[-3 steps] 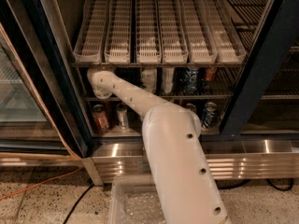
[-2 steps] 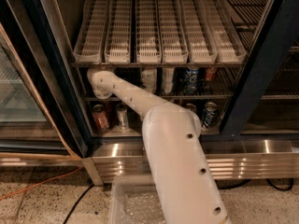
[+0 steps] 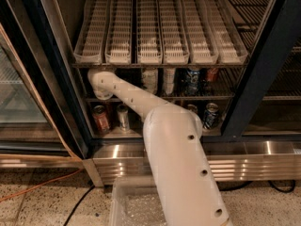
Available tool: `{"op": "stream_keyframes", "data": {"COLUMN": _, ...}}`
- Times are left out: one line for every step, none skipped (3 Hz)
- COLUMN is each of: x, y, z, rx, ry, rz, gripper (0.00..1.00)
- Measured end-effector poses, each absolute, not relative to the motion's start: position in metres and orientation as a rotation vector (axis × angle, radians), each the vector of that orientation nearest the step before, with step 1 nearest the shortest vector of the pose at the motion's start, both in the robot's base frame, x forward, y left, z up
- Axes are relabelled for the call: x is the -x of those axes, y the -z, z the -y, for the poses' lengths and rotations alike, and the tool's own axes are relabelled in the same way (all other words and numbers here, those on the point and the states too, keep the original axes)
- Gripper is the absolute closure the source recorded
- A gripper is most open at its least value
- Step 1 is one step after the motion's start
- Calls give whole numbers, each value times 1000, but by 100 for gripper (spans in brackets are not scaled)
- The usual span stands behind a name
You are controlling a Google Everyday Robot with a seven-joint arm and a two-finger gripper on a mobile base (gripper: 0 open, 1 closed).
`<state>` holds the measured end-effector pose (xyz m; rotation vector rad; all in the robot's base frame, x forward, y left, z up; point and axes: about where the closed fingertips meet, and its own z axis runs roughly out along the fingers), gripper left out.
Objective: Pick redbull can from middle shelf of fridge
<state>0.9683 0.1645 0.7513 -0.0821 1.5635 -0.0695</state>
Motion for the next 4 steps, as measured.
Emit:
{"op": "stream_keyframes", "data": {"x": -968, "y": -751, "z": -165, "rx": 82, "ry": 70, "rz": -1563, "gripper": 53}}
{"op": "stream_keyframes", "data": {"x": -968, "y": -751, "z": -164, "rx": 82, "ry": 70, "rz": -1563, "gripper": 44}}
{"op": "stream_keyframes", "data": {"x": -968, "y": -751, "z": -164, "rx": 82, "ry": 70, "rz": -1563, "gripper": 44}}
{"op": "stream_keyframes", "data": {"x": -968, "y": -751, "z": -164, "rx": 82, "ry": 70, "rz": -1563, "gripper": 26}}
